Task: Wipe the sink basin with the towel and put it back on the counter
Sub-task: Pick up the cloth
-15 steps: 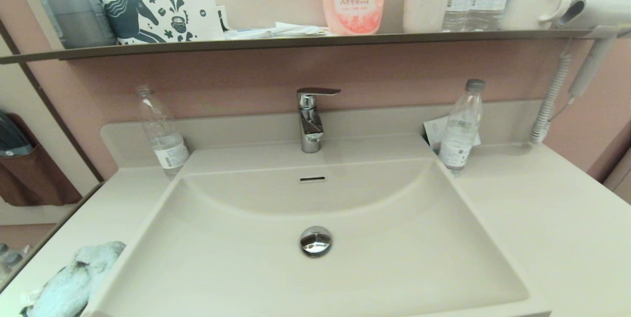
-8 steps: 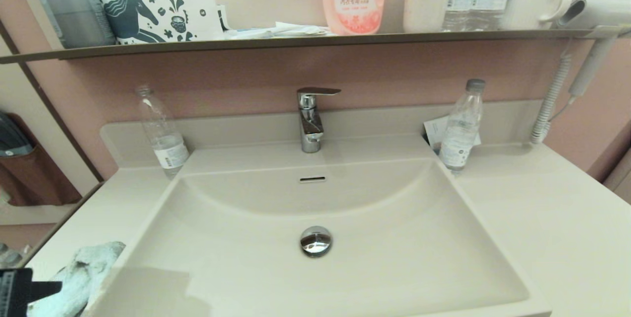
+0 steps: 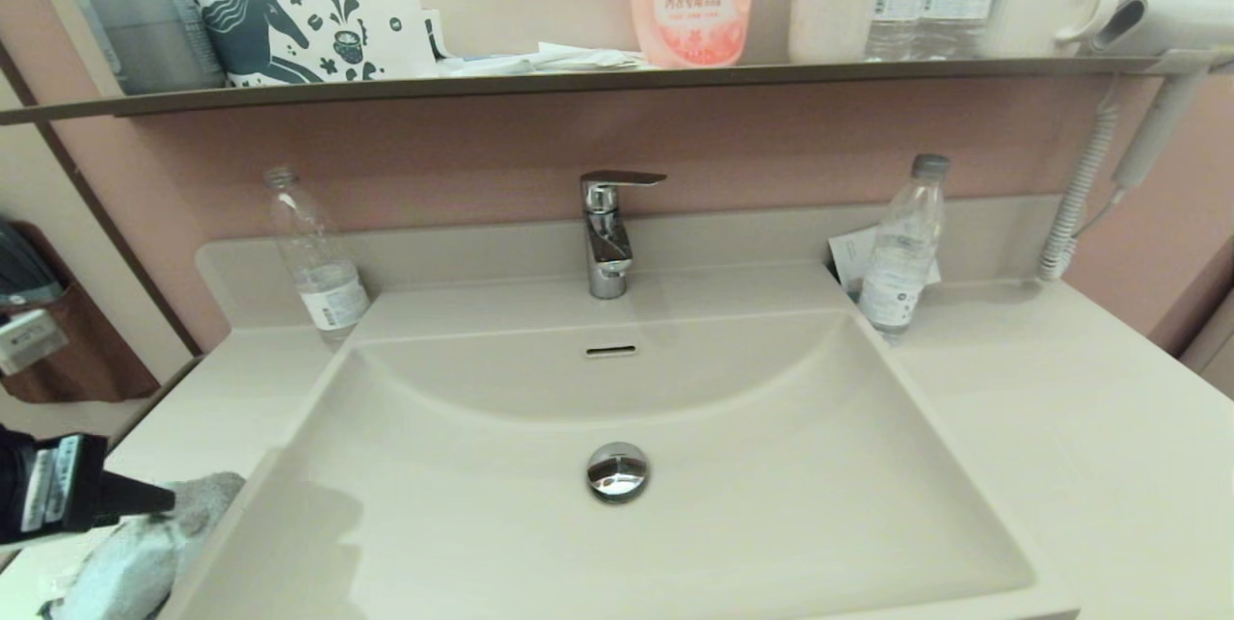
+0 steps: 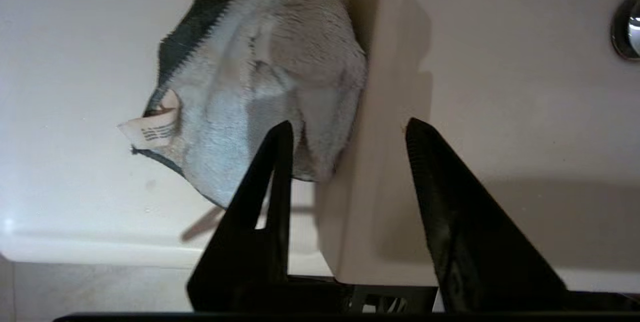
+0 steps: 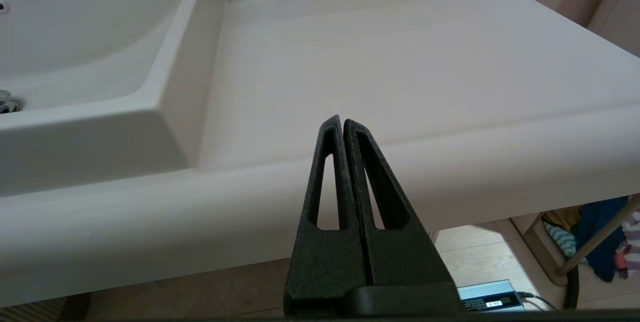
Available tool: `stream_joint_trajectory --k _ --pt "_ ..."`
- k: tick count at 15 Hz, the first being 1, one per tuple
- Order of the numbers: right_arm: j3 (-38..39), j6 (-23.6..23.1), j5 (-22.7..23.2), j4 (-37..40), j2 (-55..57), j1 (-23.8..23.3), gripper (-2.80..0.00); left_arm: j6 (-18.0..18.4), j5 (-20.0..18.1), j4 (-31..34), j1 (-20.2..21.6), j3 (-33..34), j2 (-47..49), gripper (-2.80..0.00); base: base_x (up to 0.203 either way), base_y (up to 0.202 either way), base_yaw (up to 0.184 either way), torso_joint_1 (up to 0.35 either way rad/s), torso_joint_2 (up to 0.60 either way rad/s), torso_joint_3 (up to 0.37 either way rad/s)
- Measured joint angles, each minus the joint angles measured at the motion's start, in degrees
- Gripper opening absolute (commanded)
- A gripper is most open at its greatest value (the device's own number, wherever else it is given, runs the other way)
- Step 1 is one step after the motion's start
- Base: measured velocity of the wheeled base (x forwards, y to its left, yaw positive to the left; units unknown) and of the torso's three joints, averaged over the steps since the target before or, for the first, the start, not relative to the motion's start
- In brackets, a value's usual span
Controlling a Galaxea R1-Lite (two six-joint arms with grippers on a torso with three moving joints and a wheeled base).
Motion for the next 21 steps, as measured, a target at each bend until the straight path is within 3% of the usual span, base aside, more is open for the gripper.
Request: stream_joint_trajectory --k 5,8,13,16,21 --pt "0.0 0.0 0.0 0.0 0.0 0.0 -2.80 3.0 -0.4 0.1 5.9 -1.3 3.0 0.00 0.000 0.000 0.000 0.000 0.00 0.000" --pt "0.0 0.0 0.0 0.0 0.0 0.0 -2.80 3.0 -5.1 0.0 8.7 -0.8 4.5 0.00 0.000 0.000 0.000 0.000 0.00 0.000" --pt "0.0 0.0 0.0 0.0 0.0 0.0 -2.80 4.4 -5.9 -0.7 12.1 0.7 7.4 0.00 0.000 0.000 0.000 0.000 0.00 0.000" --pt "0.0 0.0 0.0 0.0 0.0 0.0 -2.80 6.0 -6.0 -4.0 13.6 3.8 8.3 0.00 0.000 0.000 0.000 0.000 0.00 0.000" --pt "0.0 0.0 0.0 0.0 0.0 0.0 -2.80 5.7 -7.6 -10.6 13.7 8.8 11.3 0.00 0.000 0.000 0.000 0.000 0.00 0.000"
